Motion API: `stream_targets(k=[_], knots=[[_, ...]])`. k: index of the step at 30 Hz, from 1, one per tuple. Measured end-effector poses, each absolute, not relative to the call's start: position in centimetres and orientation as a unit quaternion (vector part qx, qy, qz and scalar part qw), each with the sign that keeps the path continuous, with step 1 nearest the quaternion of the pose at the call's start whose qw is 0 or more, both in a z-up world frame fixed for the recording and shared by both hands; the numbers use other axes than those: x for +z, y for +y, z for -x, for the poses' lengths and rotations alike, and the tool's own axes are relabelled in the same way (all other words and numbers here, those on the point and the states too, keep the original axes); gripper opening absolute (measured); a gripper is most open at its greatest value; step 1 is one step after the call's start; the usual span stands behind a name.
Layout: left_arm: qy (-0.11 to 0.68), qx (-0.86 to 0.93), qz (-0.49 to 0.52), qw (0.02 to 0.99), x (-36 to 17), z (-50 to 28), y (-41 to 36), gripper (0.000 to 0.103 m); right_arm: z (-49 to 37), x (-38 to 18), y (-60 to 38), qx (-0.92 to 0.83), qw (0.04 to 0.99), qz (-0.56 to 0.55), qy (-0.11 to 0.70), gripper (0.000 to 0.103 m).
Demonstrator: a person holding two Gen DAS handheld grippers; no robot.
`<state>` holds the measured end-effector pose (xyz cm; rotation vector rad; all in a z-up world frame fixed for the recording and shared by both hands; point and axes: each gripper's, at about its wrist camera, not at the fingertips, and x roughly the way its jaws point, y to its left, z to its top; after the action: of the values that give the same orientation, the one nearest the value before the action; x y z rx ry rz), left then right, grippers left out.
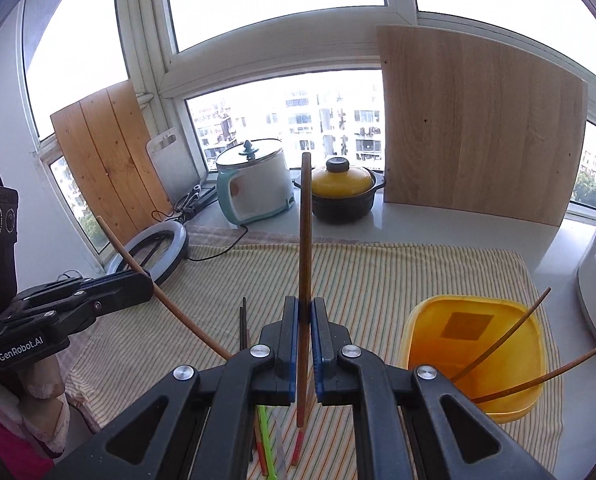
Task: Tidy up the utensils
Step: 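Carry the left tool's chopstick into the yellow container while the right tool carries its own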
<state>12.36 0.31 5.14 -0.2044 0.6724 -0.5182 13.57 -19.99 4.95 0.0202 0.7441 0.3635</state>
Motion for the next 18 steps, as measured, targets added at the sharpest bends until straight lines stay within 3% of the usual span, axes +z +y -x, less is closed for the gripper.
stream_targets(k=[18], knots=[[0.294,-0.296,0.081,0.905,8.8,-14.1,-5.8,0.003,-12.2,11.0,-25.1,0.147,0.943,-0.03,0.297,0.004]])
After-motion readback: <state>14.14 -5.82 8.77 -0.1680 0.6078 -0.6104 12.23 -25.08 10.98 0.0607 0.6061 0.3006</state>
